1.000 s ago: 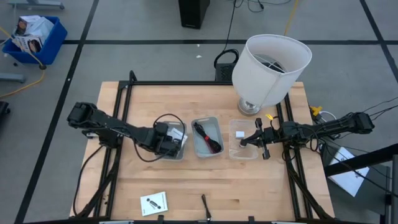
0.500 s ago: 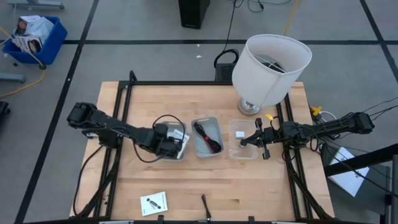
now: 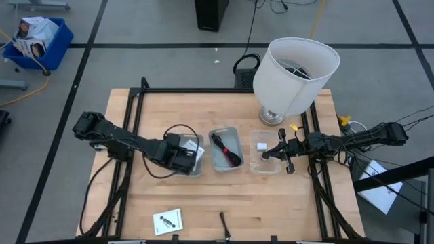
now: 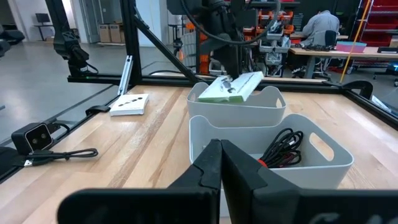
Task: Pick and place items into bin
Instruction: Put the right card reader box into the left gray bin, then put the card reader box into the left gray bin
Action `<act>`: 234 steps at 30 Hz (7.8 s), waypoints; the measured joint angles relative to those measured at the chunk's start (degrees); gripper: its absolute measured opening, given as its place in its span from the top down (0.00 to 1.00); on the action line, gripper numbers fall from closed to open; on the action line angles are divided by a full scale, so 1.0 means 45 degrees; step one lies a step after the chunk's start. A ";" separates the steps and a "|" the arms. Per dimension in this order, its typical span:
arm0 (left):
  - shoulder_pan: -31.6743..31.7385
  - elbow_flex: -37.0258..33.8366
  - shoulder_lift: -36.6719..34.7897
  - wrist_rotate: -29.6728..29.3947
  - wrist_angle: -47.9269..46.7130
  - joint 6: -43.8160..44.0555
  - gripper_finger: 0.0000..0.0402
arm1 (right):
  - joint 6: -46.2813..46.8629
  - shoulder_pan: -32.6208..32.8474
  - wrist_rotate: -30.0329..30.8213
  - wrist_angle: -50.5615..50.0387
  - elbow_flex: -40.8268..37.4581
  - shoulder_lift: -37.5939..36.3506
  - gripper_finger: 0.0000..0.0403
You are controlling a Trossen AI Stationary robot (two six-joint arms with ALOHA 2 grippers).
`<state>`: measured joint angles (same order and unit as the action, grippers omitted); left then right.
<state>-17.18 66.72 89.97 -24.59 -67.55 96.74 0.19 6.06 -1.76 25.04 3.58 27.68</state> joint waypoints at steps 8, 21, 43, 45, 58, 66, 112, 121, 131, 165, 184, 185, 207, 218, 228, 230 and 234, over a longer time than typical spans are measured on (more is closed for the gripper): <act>-0.0474 0.0062 -0.0005 0.0270 -0.0920 0.0957 0.54 | -0.0194 0.0001 0.0000 0.0002 0.0001 -0.0002 1.00; -0.0474 0.0062 -0.0005 0.0022 -0.0980 0.0347 0.68 | -0.0194 0.0001 0.0000 0.0092 0.0004 -0.0004 1.00; -0.0547 0.0062 -0.0005 0.0492 -0.0567 -0.0798 0.41 | -0.0194 -0.0002 0.0000 0.0092 0.0000 -0.0004 1.00; -0.0545 0.0062 -0.0005 0.0542 -0.0669 -0.1022 0.35 | -0.0190 -0.0003 0.0000 0.0092 -0.0001 -0.0004 1.00; -0.0318 0.0057 0.0010 0.0280 -0.1640 -0.2195 0.34 | -0.0291 0.0014 -0.0659 0.0714 0.0004 -0.0004 1.00; -0.0319 0.0057 0.0010 -0.0237 -0.1701 -0.2483 0.37 | -0.0194 0.0010 -0.0631 0.0757 0.0521 0.0524 1.00; -0.0936 0.2469 -0.0123 -0.2612 -0.1804 -0.5831 0.37 | -0.2958 -0.0530 -0.2160 0.3153 1.3093 1.7056 1.00; -0.1257 0.2447 -0.0068 -0.2531 -0.1281 -0.6034 0.37 | -0.2272 -0.1363 -0.2297 0.1781 1.4186 1.8387 1.00; -0.1591 0.2442 -0.0063 -0.1639 -0.1233 -0.5865 0.37 | -0.1999 -0.1456 -0.2351 0.2196 1.4187 1.8374 1.00; -0.3975 0.2441 -0.0063 -0.0360 -0.0662 -0.8125 0.37 | -0.4491 0.0868 -0.3656 -0.3939 1.2379 1.2817 1.00; -0.7587 0.2418 0.3448 0.4909 0.2036 -0.5707 0.37 | -0.0685 0.2264 -0.0622 0.0031 0.2549 0.1849 0.99; -0.7563 0.2418 0.3802 0.5328 0.2025 -0.5828 0.37 | -0.0619 0.2264 -0.0624 0.0183 0.2252 0.1485 0.99; -0.6660 0.1084 0.4327 0.6812 0.3128 -0.8146 0.37 | -0.0617 0.2259 -0.0622 0.1083 0.1413 -0.0033 0.99; -0.6228 -0.0913 0.3498 0.6561 0.6573 -0.7695 0.42 | -0.0622 0.2254 -0.0622 0.1055 0.1414 -0.0033 0.99; -0.6215 -0.2416 0.3332 0.7223 0.8764 -0.7082 0.78 | -0.0880 0.2254 -0.0622 0.1054 0.1413 -0.0028 0.99; -0.6239 -0.2264 0.3332 0.7173 0.8551 -0.7851 0.89 | -0.0911 0.2254 -0.0619 0.1064 0.1413 -0.0033 0.99; -0.6319 -0.2041 0.2990 0.6159 0.8149 -0.8595 0.96 | -0.0913 0.2254 -0.0617 0.1064 0.1418 -0.0028 0.99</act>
<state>-45.61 57.54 103.43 3.13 -30.89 58.06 -3.92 16.21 -4.54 29.82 9.96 27.55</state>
